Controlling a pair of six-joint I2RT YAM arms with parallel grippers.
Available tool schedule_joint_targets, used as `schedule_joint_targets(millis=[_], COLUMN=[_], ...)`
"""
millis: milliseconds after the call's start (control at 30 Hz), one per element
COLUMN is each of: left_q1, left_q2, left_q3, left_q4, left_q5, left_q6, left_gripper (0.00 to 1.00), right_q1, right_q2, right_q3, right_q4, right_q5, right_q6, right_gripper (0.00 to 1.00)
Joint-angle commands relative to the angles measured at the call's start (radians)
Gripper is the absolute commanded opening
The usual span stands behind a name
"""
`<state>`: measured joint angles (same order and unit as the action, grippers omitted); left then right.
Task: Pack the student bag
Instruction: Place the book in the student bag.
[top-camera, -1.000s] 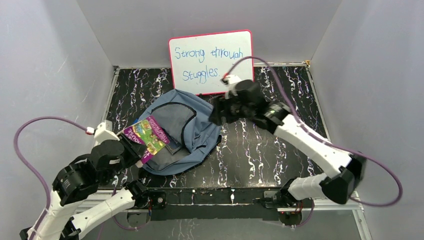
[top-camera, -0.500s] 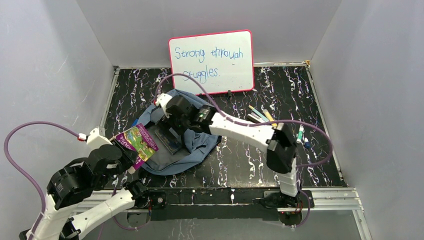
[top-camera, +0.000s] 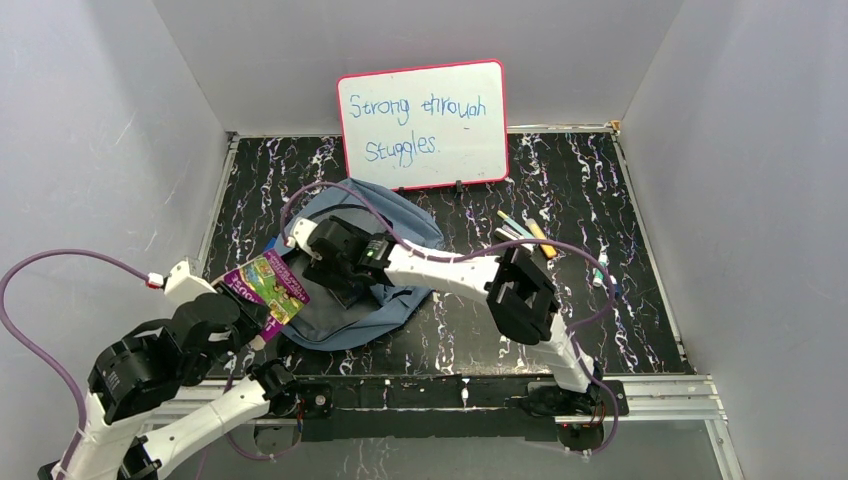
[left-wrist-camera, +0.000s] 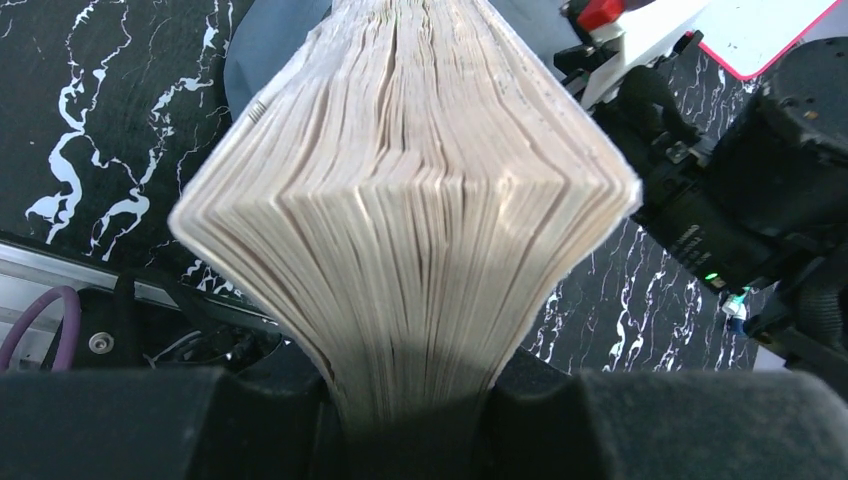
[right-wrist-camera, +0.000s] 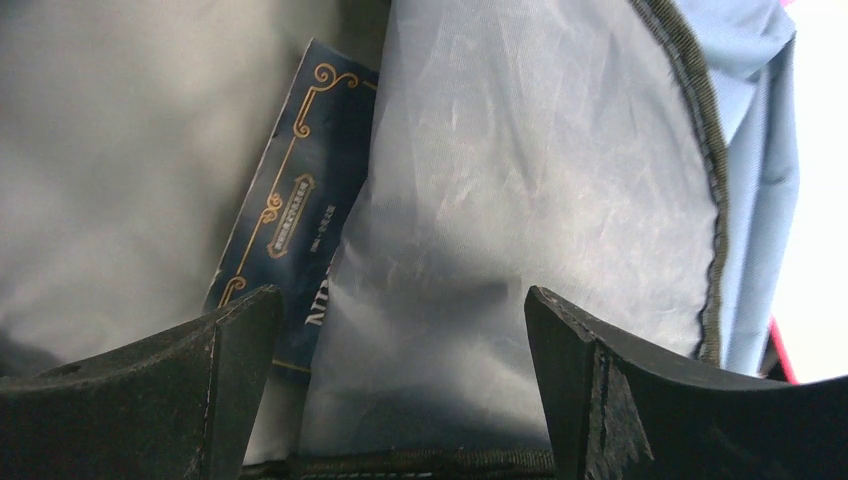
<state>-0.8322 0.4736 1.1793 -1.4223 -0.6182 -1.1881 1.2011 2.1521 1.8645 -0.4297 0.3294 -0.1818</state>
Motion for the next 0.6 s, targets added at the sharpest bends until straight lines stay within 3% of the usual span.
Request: schedule_joint_targets(millis=[0,333,567], left_q1=[0.002,0.001,0.002], left_q2=[-0.021,-0.058,-0.071], left_q3=[0.013,-0.008,-0.018], left_q4=[0.042,0.073,0.082], left_q5=[-0.054,-0.043,-0.038], left_q6=[-0.031,-0.033,-0.036], left_gripper=[0.0,0.0,0.0], right_q1=[0.045,0.067,0.067], right_q2=[0.023,0.035,0.071], right_q3=[0.01,-0.04,-0.032], right_q4=[0.133,0.242,0.228], right_q5=[0.17,0.311,0.334], right_q6=[-0.121,-0.146,-0.154], right_gripper=[0.99,0.82,0.9])
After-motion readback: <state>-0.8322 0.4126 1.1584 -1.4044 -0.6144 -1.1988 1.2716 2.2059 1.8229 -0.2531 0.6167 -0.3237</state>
